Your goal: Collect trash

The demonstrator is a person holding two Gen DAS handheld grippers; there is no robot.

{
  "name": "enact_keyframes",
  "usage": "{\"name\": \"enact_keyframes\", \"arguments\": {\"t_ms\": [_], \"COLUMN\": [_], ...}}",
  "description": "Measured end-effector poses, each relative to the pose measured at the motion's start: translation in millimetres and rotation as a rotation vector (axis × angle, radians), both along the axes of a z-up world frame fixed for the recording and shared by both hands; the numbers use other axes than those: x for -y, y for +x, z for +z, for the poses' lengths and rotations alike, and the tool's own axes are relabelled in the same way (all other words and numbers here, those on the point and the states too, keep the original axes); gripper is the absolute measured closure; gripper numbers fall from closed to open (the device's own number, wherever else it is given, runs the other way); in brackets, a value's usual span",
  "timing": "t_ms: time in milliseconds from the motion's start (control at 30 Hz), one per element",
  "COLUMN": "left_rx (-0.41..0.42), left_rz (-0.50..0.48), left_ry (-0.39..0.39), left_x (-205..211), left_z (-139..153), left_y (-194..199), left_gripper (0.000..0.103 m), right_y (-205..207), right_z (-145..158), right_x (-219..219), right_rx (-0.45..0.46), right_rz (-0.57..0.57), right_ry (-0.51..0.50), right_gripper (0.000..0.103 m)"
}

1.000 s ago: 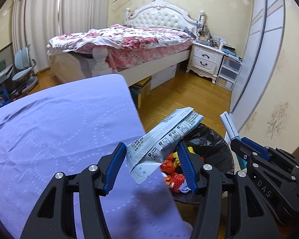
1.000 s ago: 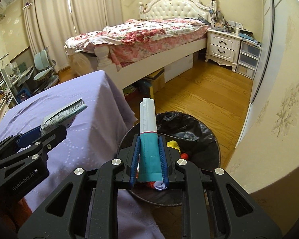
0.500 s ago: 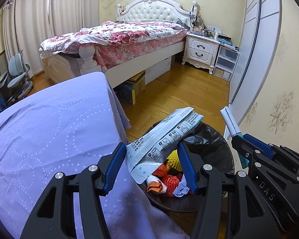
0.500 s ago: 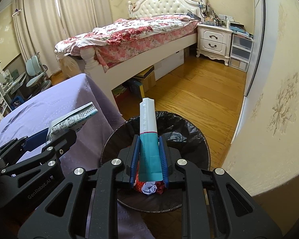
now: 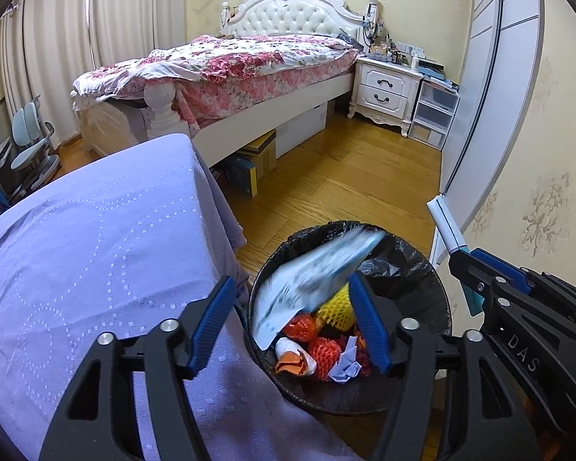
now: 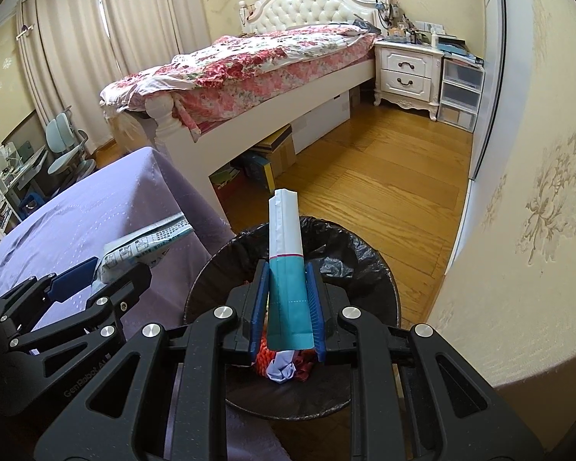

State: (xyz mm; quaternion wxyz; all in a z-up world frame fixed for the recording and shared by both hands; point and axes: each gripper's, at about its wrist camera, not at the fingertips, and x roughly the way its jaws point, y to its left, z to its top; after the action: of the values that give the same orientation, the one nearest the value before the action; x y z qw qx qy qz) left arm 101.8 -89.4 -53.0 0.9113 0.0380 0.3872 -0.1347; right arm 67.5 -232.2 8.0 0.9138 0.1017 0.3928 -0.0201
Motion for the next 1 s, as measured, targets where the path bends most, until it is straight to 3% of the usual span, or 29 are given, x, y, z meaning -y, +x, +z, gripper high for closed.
{"name": "enact_keyframes", "arguments": {"t_ms": [67,233,333,433,767,1000], "left_rx": [0.004,0.005,0.013,0.023,0.078,0.106], "left_rz": [0.003,0.009,0.016,0.027,0.07,0.099], "left_ry": [-0.011,-0.015,-0.01,-0.006,0.013,0.006], "left_x": [-1,-2,-4,-7,-20,-33], "left_z": [1,2,3,3,14,22], "left_y": [-1,-1,-2,-4,-12,-22], "left_gripper": [0.03,0.028,0.026,0.025,0.023,0.02], "right_y": [1,1,1,3,-2,-8], "right_z": [0,-2,-3,-2,4,9], "right_x": [1,4,5,3,1,-6], "right_rx": [-0.001,-0.001,-0.001,-0.004,0.022,0.041], "right_rz": [-0.003,-0.016,-0.029,-0.033,-0.062,-0.066], "right_ry": [0.003,0.012,0.018,0.013,-0.026,-0.054], "right_gripper": [0.083,0.081,0.064,0.062,0.03,0.02]}}
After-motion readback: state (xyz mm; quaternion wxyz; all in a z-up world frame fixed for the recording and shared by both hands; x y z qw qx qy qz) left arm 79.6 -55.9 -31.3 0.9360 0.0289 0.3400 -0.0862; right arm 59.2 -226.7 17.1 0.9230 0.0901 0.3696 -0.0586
